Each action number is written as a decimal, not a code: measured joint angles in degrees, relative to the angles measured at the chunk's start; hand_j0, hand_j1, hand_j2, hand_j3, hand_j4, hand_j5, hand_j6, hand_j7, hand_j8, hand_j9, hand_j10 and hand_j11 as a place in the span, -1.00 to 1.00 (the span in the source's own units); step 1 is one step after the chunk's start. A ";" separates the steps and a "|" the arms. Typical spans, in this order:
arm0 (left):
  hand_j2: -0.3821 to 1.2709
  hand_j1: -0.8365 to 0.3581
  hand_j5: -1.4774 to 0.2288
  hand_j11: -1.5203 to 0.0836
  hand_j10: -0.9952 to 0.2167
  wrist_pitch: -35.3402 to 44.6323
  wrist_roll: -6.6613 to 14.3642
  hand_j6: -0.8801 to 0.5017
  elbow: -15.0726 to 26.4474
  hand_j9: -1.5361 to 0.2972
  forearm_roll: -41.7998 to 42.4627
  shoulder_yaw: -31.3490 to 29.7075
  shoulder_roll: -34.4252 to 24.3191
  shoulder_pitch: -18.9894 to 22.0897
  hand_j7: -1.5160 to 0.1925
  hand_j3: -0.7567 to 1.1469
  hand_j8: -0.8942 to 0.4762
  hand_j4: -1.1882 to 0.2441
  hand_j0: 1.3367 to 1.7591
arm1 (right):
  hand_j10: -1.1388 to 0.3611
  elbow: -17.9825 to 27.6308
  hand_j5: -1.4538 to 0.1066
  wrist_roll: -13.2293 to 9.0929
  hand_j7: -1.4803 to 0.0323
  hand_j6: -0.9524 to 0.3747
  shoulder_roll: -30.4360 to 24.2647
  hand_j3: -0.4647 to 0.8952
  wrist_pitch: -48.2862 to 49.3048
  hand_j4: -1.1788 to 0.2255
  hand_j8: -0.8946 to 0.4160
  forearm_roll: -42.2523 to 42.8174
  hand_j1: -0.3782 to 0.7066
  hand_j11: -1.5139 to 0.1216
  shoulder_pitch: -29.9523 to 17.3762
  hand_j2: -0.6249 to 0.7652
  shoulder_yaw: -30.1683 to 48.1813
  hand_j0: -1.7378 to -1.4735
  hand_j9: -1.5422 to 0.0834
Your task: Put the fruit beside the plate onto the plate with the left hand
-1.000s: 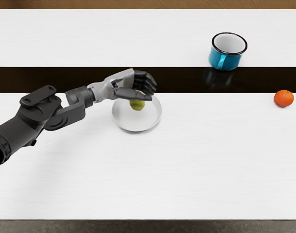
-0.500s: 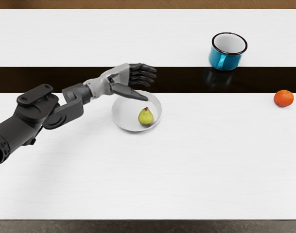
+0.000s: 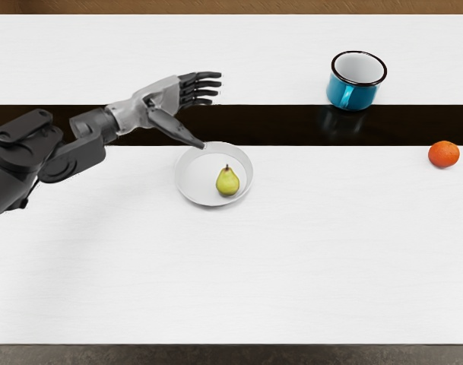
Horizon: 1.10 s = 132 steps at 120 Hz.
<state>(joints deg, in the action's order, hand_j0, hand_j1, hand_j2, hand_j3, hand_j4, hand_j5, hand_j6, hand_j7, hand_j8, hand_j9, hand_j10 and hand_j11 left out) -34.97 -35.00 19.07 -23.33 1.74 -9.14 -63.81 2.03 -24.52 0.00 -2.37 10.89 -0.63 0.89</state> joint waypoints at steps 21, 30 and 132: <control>-0.50 0.72 0.53 0.68 0.42 -0.01 0.00 0.07 7.75 0.48 -0.10 -4.63 -7.78 -0.88 0.57 -0.21 0.10 0.47 0.52 | 0.52 0.05 0.86 0.00 0.96 0.43 0.00 -0.32 0.00 0.68 0.36 0.00 -0.95 0.85 -0.02 -0.10 0.05 -0.40 0.90; -0.50 0.73 0.53 0.69 0.43 -0.01 0.00 0.08 11.10 0.49 -0.37 -5.62 -10.19 -0.79 0.58 -0.21 0.11 0.47 0.52 | 0.52 0.07 0.86 0.00 0.96 0.43 0.00 -0.32 0.00 0.68 0.36 0.00 -0.95 0.85 0.00 -0.10 0.07 -0.40 0.90; -0.53 0.95 0.70 0.86 0.61 -0.01 0.86 0.24 28.65 0.65 -0.89 -6.41 -24.00 -1.41 0.74 -0.21 0.27 0.63 0.52 | 0.52 0.12 0.86 0.00 0.96 0.43 0.00 -0.32 0.08 0.68 0.36 0.00 -0.95 0.85 0.01 -0.10 0.25 -0.40 0.90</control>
<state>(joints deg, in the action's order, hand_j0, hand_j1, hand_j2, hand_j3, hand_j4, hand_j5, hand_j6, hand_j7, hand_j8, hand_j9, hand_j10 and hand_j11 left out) -34.98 -34.14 47.72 -24.22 -4.67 -33.14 -65.21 2.15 -24.52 0.00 -2.29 10.89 -0.62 1.14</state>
